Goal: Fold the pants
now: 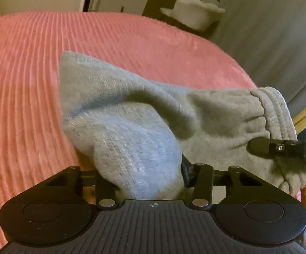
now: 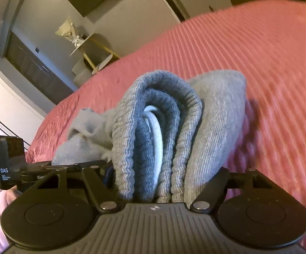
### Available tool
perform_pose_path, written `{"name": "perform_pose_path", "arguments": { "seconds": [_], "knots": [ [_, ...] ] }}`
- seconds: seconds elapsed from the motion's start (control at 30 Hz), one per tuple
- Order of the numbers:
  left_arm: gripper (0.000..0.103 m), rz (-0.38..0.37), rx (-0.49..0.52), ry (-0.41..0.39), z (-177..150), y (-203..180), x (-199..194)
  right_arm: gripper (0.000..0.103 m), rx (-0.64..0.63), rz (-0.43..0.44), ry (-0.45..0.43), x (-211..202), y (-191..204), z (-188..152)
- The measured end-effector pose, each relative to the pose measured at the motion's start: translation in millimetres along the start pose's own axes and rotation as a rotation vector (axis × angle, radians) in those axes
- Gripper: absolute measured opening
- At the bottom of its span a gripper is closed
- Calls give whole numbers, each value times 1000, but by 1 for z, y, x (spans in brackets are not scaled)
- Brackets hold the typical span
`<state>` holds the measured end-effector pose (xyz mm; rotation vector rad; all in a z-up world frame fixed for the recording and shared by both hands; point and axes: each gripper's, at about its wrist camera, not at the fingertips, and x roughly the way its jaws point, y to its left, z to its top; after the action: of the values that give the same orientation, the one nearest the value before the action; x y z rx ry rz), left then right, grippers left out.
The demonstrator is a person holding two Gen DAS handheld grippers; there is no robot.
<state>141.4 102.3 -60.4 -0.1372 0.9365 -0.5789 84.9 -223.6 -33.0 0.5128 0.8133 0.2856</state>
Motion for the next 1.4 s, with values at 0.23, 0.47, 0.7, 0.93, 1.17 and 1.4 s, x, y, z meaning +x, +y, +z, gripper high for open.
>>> {"name": "perform_pose_path", "arguments": {
  "seconds": [0.23, 0.47, 0.7, 0.93, 1.17, 1.4],
  "knots": [
    [45, -31, -35, -60, 21, -6, -15, 67, -53, 10, -50, -8, 40, 19],
    [45, -4, -18, -199, 82, -13, -25, 67, -97, 17, -146, 0, 56, 75],
    [45, 105, -41, -251, 137, 11, 4, 67, -123, -11, -186, 51, 51, 137],
    [70, 304, -119, -155, 130, 60, 48, 80, -172, -173, -117, 127, 35, 161],
    [94, 495, -203, -336, 84, 85, -13, 103, -180, -456, -270, 87, 7, 143],
    [97, 464, -63, -205, 62, 48, 12, 103, -368, -424, -224, 102, 52, 93]
  ]
}}
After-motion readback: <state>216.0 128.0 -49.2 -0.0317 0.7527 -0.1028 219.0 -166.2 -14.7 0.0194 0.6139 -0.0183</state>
